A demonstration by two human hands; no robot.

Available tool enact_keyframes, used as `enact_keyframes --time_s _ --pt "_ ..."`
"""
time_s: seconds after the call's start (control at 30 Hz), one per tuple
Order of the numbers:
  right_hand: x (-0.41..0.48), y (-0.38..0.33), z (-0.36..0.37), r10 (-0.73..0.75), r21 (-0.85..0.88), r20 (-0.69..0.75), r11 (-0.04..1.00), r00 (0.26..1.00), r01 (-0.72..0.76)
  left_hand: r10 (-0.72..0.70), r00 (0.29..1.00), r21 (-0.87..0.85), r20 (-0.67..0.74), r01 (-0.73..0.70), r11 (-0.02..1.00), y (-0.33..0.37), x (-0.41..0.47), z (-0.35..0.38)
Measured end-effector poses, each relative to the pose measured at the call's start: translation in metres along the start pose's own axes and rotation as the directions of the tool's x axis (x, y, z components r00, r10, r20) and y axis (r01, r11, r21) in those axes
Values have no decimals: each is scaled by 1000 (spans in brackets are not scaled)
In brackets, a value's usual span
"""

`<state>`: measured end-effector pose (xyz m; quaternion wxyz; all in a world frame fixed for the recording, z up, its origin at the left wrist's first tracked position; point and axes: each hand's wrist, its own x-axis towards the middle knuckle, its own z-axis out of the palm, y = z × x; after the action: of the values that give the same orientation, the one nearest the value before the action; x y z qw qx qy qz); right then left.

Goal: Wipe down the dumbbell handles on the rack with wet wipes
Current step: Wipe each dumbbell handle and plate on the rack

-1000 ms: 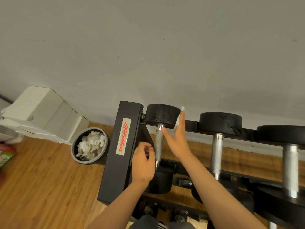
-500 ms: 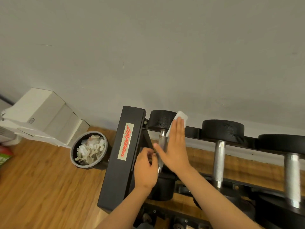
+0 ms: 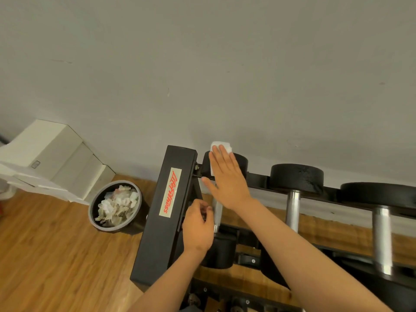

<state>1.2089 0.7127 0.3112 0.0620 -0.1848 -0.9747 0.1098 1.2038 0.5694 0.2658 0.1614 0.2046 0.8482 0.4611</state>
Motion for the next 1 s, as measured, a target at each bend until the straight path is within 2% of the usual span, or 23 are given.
enact_keyframes --time_s 0.1,0.2,0.27,0.3,0.37,0.43,0.53,0.63,0.73,0.87,0.93,1.0 --pt "-8 -1 -7 -37 49 -5 998 999 37 12 1000 -24 9 -12 1000 0 0 -1" --pt "-41 -2 -6 17 239 -146 971 989 18 49 999 -86 19 -47 995 -2 0 -3" --pt "-67 -8 2 205 407 -207 907 957 -106 74 997 -124 33 -69 990 -4 -1 -8" --pt "-80 -14 10 327 506 -209 843 922 -184 107 994 -120 28 -103 988 -4 0 -12" --pt "-99 -30 27 529 655 -159 688 834 -312 211 977 -54 15 -210 976 6 10 -23" --pt "-109 -46 43 620 717 -104 588 778 -374 358 933 40 27 -359 933 25 31 -30" --pt "-111 -60 59 634 724 -59 559 771 -404 547 813 194 198 -579 792 57 68 -21" --pt "-107 -67 67 655 655 -101 611 749 -446 502 781 306 371 -613 728 61 87 1" --pt "-104 -69 69 672 630 -157 633 724 -451 495 789 407 364 -612 678 45 81 11" --pt "-107 -70 71 656 627 -175 649 734 -431 549 733 437 402 -680 589 32 84 7" --pt "-107 -71 71 671 626 -166 638 722 -449 552 724 409 415 -690 597 39 99 5" --pt "-107 -72 71 685 633 -145 619 714 -466 538 746 362 393 -663 655 42 101 6"
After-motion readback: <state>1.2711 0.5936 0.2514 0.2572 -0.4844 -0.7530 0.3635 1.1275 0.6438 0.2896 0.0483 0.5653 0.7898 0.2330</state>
